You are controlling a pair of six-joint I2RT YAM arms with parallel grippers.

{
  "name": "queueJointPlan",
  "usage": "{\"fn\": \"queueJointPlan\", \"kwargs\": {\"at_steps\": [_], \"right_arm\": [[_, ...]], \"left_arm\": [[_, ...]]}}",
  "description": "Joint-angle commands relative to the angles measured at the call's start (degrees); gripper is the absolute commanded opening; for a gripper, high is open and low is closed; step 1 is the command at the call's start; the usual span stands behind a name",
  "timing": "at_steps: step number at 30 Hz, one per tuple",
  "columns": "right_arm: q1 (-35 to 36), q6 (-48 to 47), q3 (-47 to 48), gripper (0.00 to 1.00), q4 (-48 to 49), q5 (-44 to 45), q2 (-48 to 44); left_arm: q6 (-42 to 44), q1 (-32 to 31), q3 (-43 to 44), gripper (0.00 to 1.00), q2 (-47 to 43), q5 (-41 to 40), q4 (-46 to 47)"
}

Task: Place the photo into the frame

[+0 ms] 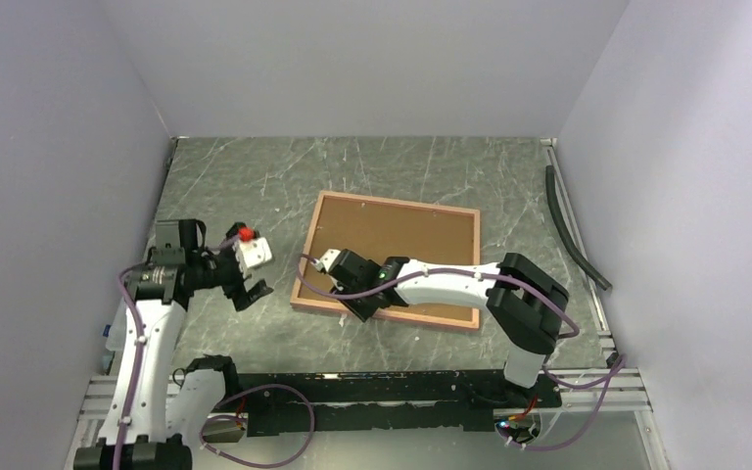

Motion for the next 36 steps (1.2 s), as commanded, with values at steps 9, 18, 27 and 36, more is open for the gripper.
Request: {"fn": "queueJointPlan", "kwargs": {"at_steps": [9,18,27,36], "right_arm": [[0.04,5.38,18.49,0.08,-4.83,-9.76,-0.24],[-0.08,7.05,23.84,0.05,-6.95,-13.01,1.05],[-1.85,8.09,25.72,0.04,-6.73,-15.08,-0.63],[-2.33,8.36,26.55,0.06,-7.26,-15.44,-1.38]], "left_arm": [[42.85,-3.6,-19.27,0.94,-16.73,-0.06,10.6],[52.28,-3.58,-27.43,0.94,-18.62,2.82,21.85],[60.96,-6.16,-30.3,0.84,-14.4,3.73,27.41],[53.61,-12.45,-28.45,0.35,-8.79,-1.56,37.1]]}}
